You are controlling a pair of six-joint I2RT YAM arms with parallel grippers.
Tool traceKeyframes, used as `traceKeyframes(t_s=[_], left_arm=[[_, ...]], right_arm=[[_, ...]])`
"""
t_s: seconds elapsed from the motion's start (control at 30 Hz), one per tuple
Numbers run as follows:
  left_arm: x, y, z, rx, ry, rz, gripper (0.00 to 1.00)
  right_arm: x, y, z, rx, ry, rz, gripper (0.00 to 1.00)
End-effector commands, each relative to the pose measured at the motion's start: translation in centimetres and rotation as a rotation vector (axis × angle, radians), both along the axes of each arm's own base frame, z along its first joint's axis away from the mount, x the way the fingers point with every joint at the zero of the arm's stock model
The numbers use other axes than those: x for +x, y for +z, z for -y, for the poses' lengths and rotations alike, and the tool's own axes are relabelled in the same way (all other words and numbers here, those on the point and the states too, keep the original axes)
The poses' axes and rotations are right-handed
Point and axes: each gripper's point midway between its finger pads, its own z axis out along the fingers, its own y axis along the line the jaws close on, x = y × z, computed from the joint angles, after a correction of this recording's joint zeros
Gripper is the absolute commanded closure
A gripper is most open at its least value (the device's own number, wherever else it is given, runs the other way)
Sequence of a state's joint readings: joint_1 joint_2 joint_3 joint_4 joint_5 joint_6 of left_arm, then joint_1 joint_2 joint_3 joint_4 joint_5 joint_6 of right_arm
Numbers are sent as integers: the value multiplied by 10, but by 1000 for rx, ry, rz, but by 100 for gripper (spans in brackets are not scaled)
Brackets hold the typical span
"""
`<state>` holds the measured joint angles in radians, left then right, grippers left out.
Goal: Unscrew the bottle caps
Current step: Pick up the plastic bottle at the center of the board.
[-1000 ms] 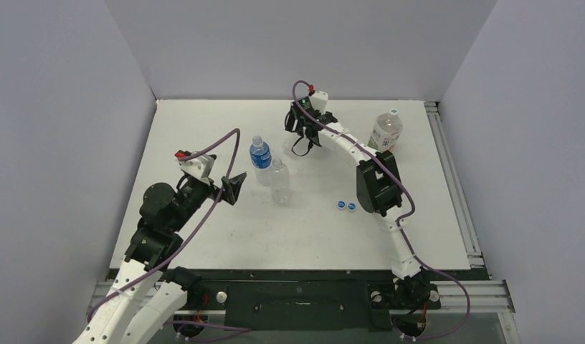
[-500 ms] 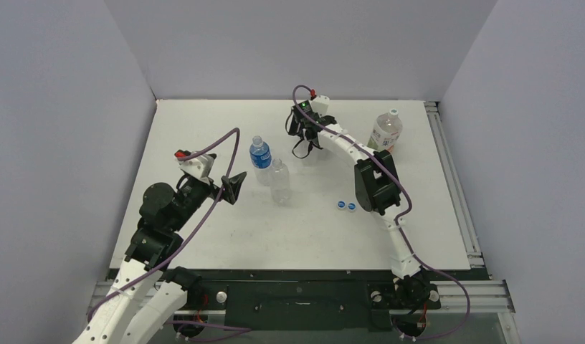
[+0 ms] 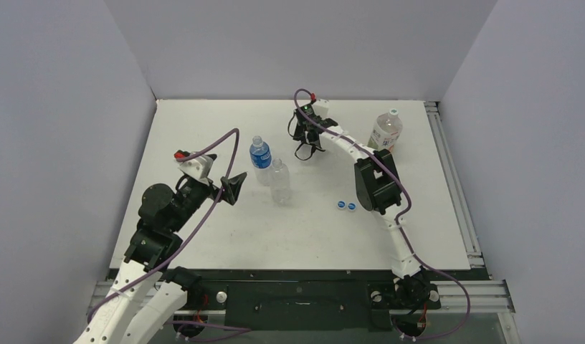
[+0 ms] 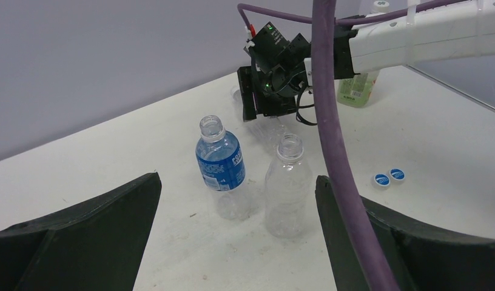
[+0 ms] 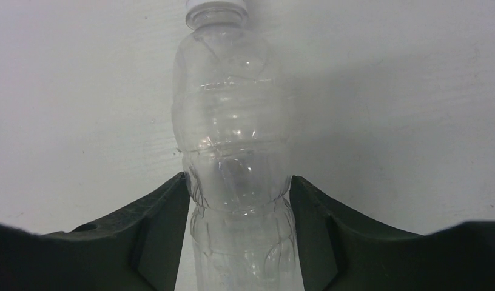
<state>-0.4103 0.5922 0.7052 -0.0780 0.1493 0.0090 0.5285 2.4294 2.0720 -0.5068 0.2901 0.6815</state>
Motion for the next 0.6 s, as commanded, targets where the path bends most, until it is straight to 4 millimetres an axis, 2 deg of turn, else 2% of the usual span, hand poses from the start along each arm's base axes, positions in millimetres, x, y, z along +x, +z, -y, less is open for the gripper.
traceKeyframes(t_s=[0.0,0.1,0.13,0.17,0.23,0.27,0.33,0.37,0.43,0.5,0.53,0.57], left_arm=[[-5,16,3,-53,-25,28,3],[-6,19,3,-67,-22,22,3],[-6,19,3,-69,-24,19,3],[-7,22,3,-74,-25,20,3],[-9,25,4,-78,-37,22,4],[-11,26,6,-82,-46,22,3],[-13,26,7,-88,-57,9,3],[-14,27,8,-93,-61,5,3],[-15,26,9,-98,-67,-3,3],[-16,28,10,-107,-75,-7,3],[-17,31,10,-110,-80,-6,3],[-18,32,11,-118,-81,-9,3]], right_arm=[[-10,-1,8,12,30,-38,53],[-14,-9,11,28,49,-72,56],[-17,-14,11,51,61,-91,51],[-18,-16,12,69,62,-100,43],[-20,-20,16,106,63,-120,37],[-21,-20,20,120,61,-120,36],[-21,-13,23,145,69,-110,42],[-20,-10,26,154,73,-107,49],[-18,6,27,171,89,-71,56],[-18,41,28,189,104,-1,60],[-20,47,29,191,110,18,61],[-21,73,29,203,123,70,62]])
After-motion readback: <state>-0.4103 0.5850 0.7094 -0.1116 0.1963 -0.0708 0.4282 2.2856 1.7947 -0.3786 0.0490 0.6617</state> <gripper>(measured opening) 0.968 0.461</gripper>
